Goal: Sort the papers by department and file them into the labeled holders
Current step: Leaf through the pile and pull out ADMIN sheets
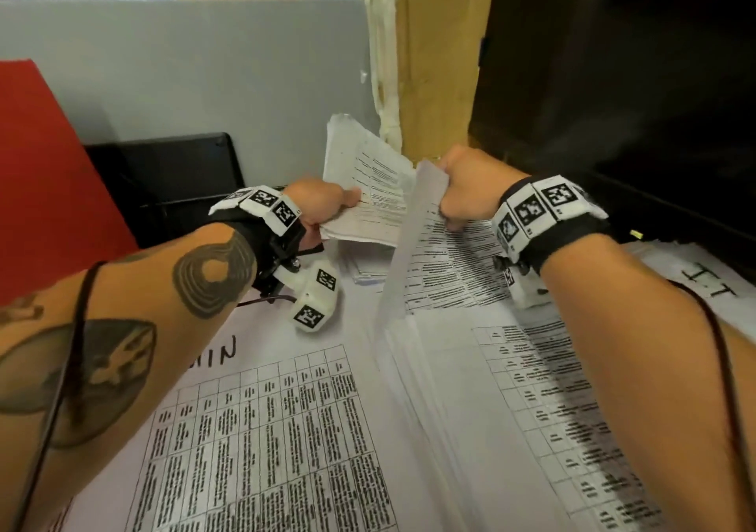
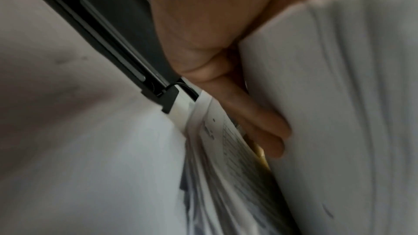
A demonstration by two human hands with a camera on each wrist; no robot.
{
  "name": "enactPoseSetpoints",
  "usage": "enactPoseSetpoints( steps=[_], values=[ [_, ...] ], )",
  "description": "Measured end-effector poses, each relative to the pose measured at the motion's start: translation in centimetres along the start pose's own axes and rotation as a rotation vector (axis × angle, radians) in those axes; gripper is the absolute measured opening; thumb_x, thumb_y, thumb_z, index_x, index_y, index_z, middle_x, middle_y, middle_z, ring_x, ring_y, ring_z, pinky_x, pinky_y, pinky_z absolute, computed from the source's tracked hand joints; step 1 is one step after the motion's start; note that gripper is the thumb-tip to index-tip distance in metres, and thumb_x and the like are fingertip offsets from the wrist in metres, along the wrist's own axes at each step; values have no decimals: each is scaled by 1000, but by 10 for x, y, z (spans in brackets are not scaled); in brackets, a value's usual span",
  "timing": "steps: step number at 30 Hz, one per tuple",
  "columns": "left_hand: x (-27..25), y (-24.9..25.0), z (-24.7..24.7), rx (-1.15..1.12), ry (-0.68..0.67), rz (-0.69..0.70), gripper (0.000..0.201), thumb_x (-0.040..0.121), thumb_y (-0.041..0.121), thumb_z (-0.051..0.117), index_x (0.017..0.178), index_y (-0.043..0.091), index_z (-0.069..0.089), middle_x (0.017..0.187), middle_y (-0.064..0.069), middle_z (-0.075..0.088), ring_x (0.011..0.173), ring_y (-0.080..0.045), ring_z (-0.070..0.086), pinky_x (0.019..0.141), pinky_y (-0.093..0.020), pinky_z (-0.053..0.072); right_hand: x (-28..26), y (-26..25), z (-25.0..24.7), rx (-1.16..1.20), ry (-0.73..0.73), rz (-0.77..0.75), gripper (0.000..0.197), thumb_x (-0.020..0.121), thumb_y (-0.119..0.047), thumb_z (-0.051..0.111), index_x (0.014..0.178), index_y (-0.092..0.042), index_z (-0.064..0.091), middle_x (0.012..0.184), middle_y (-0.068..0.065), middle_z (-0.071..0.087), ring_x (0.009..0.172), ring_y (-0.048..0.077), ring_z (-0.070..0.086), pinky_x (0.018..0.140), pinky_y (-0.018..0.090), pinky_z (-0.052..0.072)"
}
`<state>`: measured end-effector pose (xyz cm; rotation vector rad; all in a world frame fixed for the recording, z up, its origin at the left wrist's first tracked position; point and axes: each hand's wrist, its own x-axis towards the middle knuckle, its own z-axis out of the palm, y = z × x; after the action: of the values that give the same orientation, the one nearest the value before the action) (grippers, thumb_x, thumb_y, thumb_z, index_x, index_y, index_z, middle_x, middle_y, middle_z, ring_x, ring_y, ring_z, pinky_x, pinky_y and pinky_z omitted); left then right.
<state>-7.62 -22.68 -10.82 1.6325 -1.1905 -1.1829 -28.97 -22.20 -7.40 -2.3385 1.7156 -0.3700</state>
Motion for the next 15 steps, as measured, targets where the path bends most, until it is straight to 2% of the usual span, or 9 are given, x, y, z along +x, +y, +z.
enactPoseSetpoints(
  steps=[2,4,5,6,8,9,11,12,15],
  values=[
    [5,-3,7,95,-37,-20,43,99,31,67,128,0,59,104,-9,74,86,-24,74,77,-42,64,-3,-3,1,25,-7,17,28,82,6,71,67,-17,64,68,7,71,64,15,67,56,25,46],
    [4,-2,6,331,-39,-50,47,92,47,72,118,10,61,105,-8,74,93,-27,73,85,-44,62,-5,-4,2,37,-6,17,26,85,4,70,70,-17,65,72,9,74,66,16,70,62,29,54],
    [0,1,3,439,-31,-59,44,88,50,75,110,14,63,101,-6,74,89,-24,72,81,-37,61,-5,-5,2,46,-7,20,24,86,3,69,73,-16,66,73,9,75,69,17,72,67,32,58],
    [-1,3,-1,536,-11,-52,39,87,49,78,102,16,64,93,-5,72,79,-21,69,71,-29,58,-4,-4,3,51,-3,20,22,86,4,69,75,-15,67,74,9,76,70,18,73,70,33,60],
    [-3,7,-8,648,34,-29,29,90,35,77,89,11,62,76,-6,64,60,-20,56,49,-21,47,-4,-5,3,44,-3,12,18,85,5,69,80,-13,71,77,8,76,73,18,73,71,33,59],
    [-2,8,-11,638,51,-28,24,93,25,75,85,8,61,68,-7,61,53,-19,53,44,-20,44,-3,-5,3,44,-8,11,17,84,5,70,84,-11,73,78,8,77,75,18,73,72,33,59],
    [1,8,-10,595,86,-18,22,95,14,71,79,5,58,56,-8,56,40,-17,48,39,-19,41,-3,-4,3,57,-15,6,18,84,6,69,86,-10,75,77,8,77,75,19,74,75,35,61],
    [3,8,-9,570,94,-15,25,96,13,69,76,6,56,57,-8,55,38,-16,47,37,-18,41,-2,-3,2,66,-14,9,20,85,6,67,84,-12,75,74,7,77,73,19,75,75,36,62],
    [6,7,2,471,89,7,28,99,11,67,74,7,53,68,-8,54,51,-17,50,41,-18,47,-1,-1,-1,95,-7,16,21,86,6,64,85,-11,75,77,9,78,72,20,77,75,38,64]
  ],
)
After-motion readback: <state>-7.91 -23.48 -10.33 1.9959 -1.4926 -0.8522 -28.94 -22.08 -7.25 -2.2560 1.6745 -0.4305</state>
